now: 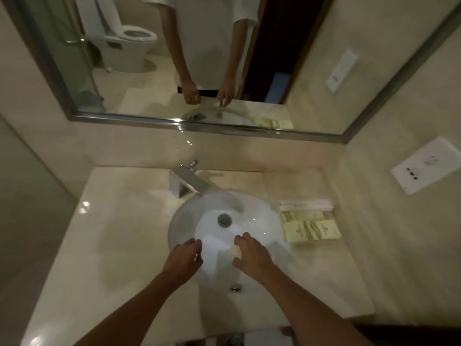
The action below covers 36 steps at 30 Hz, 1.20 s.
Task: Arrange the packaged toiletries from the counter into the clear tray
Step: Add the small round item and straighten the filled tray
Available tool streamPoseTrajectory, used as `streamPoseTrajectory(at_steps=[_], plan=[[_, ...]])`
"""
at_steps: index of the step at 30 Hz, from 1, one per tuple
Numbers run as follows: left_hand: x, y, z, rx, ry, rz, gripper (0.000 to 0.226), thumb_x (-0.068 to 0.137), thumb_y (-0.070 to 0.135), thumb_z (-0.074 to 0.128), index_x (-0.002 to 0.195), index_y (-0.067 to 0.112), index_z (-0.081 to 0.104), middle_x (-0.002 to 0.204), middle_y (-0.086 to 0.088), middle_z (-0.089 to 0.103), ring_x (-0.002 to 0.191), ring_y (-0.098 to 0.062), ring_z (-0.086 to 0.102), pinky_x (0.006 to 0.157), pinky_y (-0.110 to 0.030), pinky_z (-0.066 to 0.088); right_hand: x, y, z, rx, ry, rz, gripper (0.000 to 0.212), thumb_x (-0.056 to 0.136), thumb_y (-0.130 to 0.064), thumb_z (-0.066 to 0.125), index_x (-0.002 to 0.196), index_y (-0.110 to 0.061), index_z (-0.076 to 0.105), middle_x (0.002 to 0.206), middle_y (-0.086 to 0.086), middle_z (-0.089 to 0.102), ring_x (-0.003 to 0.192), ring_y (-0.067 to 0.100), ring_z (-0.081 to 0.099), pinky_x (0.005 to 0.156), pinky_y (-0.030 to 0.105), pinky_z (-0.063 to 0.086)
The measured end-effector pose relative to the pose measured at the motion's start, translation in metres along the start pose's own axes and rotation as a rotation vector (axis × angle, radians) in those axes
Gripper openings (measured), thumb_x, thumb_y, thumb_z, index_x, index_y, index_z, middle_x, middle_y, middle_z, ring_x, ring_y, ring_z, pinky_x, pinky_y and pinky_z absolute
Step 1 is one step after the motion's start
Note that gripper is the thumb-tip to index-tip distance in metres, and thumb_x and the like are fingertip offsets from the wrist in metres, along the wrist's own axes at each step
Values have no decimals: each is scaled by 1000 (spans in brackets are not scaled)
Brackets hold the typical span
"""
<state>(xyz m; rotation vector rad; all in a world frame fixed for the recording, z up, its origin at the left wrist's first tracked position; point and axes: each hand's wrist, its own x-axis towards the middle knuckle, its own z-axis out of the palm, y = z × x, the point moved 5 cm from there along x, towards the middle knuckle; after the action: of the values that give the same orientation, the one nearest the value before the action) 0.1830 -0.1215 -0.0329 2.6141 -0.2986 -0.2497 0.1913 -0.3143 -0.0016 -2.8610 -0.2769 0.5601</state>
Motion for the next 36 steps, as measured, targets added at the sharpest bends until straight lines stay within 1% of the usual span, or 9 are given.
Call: streamPoseTrajectory(at_steps=[5, 9, 12, 14, 16, 22, 25, 29, 36], plan=[[42, 60, 10, -3, -23, 121, 6, 82, 19, 56, 84, 16, 52, 86, -3, 61, 71, -25, 58, 64, -28, 35, -12, 74, -43, 99, 128, 210, 45, 79, -33, 63, 119, -16, 48, 117, 5, 47, 103, 27, 54, 75, 30, 42], [69, 100, 22, -3, -44, 156, 5, 85, 21, 53, 87, 17, 51, 89, -2, 62, 74, -23, 59, 66, -29, 41, -19, 136, -69, 178, 209, 372, 43, 77, -32, 65, 114, -16, 52, 113, 4, 52, 103, 25, 56, 80, 32, 45], [90, 127, 30, 2, -47, 143, 4, 85, 19, 54, 87, 16, 52, 87, -2, 63, 73, -22, 59, 63, -31, 44, -19, 182, -84, 213, 249, 447, 41, 76, -31, 67, 111, -16, 52, 110, 4, 54, 100, 24, 56, 73, 29, 43], [104, 144, 38, -5, -50, 124, 3, 85, 18, 53, 86, 16, 52, 86, -2, 62, 72, -20, 57, 62, -32, 46, -17, 213, -92, 228, 268, 467, 42, 76, -32, 68, 111, -15, 53, 110, 4, 55, 100, 24, 56, 73, 29, 43], [116, 158, 47, 5, -58, 114, 3, 84, 18, 53, 84, 17, 50, 86, 0, 61, 71, -19, 57, 61, -32, 48, -15, 245, -100, 263, 295, 491, 43, 75, -30, 68, 112, -13, 54, 112, 7, 57, 101, 26, 57, 79, 33, 47], [154, 204, 66, 20, -34, 133, 4, 84, 16, 54, 82, 16, 50, 83, -3, 60, 70, -23, 57, 59, -28, 33, 3, 324, -117, 308, 334, 540, 40, 76, -26, 70, 113, -17, 59, 111, 8, 60, 101, 26, 58, 77, 29, 44], [170, 218, 71, 35, -27, 109, 4, 83, 18, 55, 82, 16, 51, 81, -2, 60, 68, -23, 57, 59, -31, 40, 19, 344, -122, 258, 337, 498, 36, 76, -27, 69, 108, -16, 57, 107, 9, 62, 99, 27, 59, 74, 31, 46], [181, 225, 76, 31, -33, 65, 7, 81, 18, 58, 80, 18, 51, 81, -2, 61, 67, -21, 58, 60, -33, 48, 38, 357, -119, 185, 332, 454, 32, 78, -29, 68, 104, -16, 56, 103, 5, 62, 93, 24, 60, 65, 25, 35], [189, 228, 84, 55, -57, 33, 6, 83, 19, 57, 81, 17, 52, 82, 0, 61, 66, -18, 57, 58, -30, 49, 56, 373, -95, 60, 288, 456, 36, 79, -33, 65, 111, -20, 55, 104, 3, 63, 88, 22, 63, 66, 29, 46]])
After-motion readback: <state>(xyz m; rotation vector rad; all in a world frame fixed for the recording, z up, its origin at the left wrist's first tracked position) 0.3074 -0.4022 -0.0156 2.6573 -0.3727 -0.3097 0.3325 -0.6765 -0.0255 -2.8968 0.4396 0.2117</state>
